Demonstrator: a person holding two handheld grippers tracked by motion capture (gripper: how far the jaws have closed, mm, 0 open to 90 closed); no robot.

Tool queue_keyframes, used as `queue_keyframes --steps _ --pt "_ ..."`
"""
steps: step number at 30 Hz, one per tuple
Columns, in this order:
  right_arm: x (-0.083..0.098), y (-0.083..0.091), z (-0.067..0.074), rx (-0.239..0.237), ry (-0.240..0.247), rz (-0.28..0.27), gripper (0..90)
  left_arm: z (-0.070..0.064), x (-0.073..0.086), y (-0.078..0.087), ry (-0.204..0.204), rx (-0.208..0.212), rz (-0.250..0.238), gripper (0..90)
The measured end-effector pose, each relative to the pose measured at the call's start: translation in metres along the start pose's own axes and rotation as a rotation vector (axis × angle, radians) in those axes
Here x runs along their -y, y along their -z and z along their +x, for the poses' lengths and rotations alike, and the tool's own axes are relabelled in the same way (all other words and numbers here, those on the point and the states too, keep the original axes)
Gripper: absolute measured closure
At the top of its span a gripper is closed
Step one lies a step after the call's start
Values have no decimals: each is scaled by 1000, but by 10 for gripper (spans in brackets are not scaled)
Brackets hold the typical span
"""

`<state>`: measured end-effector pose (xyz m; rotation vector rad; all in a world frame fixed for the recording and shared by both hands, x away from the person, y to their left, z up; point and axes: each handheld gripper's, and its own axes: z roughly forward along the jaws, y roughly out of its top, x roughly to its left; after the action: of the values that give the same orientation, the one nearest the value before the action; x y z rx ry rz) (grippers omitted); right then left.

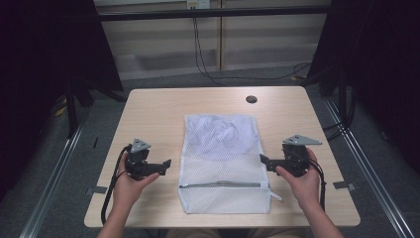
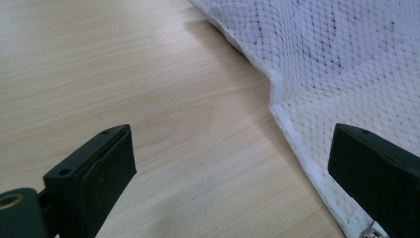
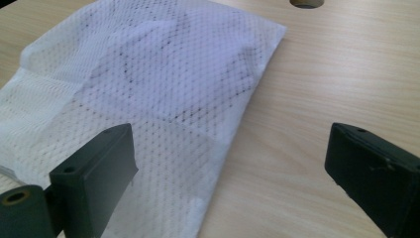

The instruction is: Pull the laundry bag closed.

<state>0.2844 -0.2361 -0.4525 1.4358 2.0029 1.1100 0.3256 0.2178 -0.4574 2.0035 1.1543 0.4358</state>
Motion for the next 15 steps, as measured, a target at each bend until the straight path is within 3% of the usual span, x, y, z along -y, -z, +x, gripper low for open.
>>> queue_keyframes --steps 7,14,15 --pt "-5 -5 14 -60 9 7 45 4 5 6 0 1 11 43" --pt "-13 -18 38 -153 13 24 26 6 8 10 35 14 8 46" --pt "-15 -24 47 -192 17 35 16 6 9 10 37 19 8 47"
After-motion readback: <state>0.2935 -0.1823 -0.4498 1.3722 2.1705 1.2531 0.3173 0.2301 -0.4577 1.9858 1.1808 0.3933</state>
